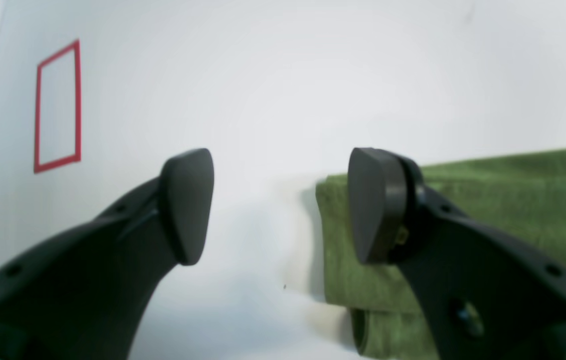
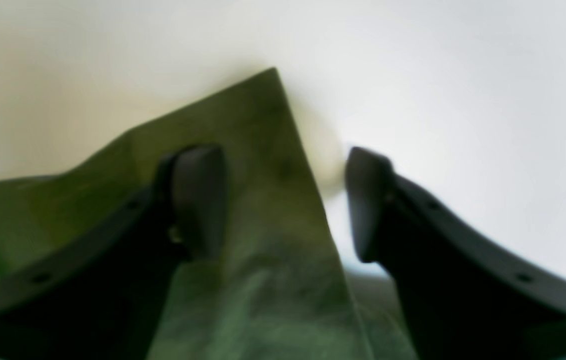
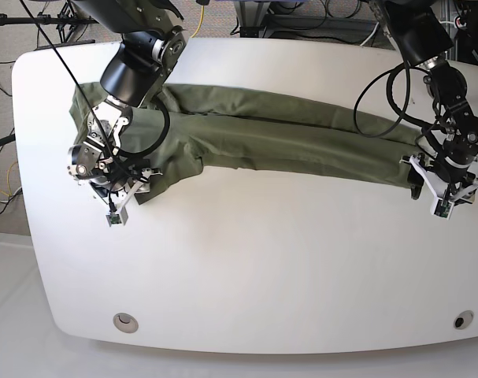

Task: Fold the T-shirt properly
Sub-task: 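Open the right gripper and regrasp the folded shirt end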

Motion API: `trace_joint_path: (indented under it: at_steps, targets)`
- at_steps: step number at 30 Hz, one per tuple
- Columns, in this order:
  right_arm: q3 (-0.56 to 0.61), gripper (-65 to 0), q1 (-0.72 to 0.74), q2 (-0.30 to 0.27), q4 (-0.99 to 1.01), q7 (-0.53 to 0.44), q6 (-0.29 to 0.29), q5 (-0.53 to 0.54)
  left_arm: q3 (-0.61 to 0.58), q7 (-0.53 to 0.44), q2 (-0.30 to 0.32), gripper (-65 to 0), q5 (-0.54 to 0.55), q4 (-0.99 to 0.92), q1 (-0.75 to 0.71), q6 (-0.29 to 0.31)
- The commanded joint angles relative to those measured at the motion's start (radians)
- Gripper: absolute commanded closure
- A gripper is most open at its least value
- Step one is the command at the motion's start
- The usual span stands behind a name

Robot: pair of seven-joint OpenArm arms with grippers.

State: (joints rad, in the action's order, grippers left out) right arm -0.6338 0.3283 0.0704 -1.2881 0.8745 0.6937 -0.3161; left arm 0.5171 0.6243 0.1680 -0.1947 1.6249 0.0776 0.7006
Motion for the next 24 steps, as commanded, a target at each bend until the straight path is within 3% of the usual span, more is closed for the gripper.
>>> trace_joint_path:
  at_steps: [1,4,11,24]
  targets:
    - [0.002,-16.0,0.005,0.002,0.000,0.032,0.004,-0.008,0.002,-0.022,0.014,-40.0,0.010,0.018,0.020,-0.002]
    - [0.002,-0.4,0.005,0.002,0.000,0.033,0.004,-0.008,0.002,-0.022,0.012,-40.0,0.010,0.016,0.020,-0.002]
    - [0.002,0.0,0.001,0.009,-0.069,0.044,0.004,-0.010,0.002,-0.022,0.011,-40.0,0.010,0.016,0.020,-0.002]
    - [0.007,0.0,-0.030,0.041,-0.335,0.196,0.004,-0.008,0.002,-0.022,0.011,-40.0,0.010,0.016,0.023,-0.002]
